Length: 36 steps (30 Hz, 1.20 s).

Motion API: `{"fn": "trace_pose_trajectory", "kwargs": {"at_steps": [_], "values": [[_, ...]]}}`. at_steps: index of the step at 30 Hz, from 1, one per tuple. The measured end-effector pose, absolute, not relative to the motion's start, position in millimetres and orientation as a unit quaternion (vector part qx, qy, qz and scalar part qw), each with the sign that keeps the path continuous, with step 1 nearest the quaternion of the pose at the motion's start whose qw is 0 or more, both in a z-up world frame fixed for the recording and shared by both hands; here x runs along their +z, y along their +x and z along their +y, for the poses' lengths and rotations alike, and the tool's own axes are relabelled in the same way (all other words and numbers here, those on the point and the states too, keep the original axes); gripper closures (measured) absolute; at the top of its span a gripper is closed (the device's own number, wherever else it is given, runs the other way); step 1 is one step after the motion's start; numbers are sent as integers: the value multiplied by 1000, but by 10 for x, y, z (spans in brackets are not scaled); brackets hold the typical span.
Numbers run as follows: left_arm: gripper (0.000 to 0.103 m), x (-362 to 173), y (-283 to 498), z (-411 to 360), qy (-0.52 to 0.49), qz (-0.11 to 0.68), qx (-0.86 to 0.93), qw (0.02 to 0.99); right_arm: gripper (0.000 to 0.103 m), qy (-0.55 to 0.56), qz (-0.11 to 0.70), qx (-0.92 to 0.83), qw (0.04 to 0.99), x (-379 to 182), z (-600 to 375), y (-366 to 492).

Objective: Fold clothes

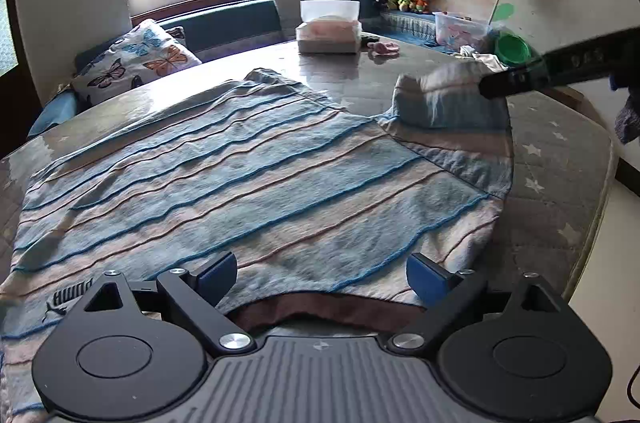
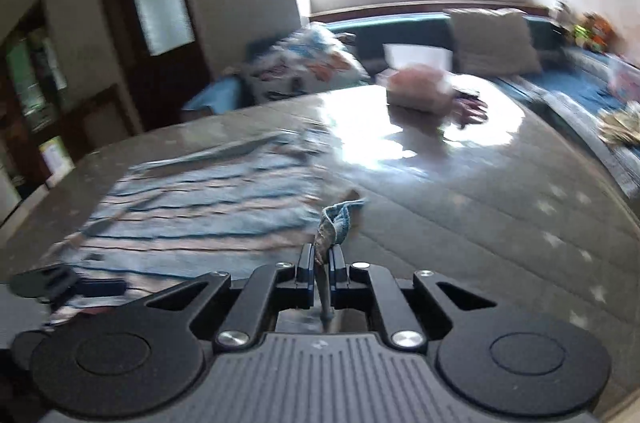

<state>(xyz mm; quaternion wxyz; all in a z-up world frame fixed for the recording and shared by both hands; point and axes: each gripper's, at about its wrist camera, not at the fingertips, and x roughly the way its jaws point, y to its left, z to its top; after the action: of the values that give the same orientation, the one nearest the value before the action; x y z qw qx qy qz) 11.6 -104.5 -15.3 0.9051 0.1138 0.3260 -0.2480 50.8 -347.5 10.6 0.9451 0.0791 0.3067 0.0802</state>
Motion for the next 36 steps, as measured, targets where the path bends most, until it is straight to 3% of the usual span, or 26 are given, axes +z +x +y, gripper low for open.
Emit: {"fn": "trace_pose_trajectory", "kwargs": {"at_steps": [9,12,14,19,36], "values": [[4,-125,87,-839,99,323,-223,914,97,50,323,176,928,41,-2839,668],[4,-128,95,-801,97,326,-215,916,91,45,350,188,916,-126,-2721,737],[3,-124,105,-779,95,326,-212,916,81,42,368,196,908,-197,-2680,765],[0,-91,162,-821,95,323,-212,918,77,32,366,186,911,-151,-2816,840],[0,-230,459,-1184,120,346,-208,907,78,-22,384,153,910,-440,-2908,1726]]}}
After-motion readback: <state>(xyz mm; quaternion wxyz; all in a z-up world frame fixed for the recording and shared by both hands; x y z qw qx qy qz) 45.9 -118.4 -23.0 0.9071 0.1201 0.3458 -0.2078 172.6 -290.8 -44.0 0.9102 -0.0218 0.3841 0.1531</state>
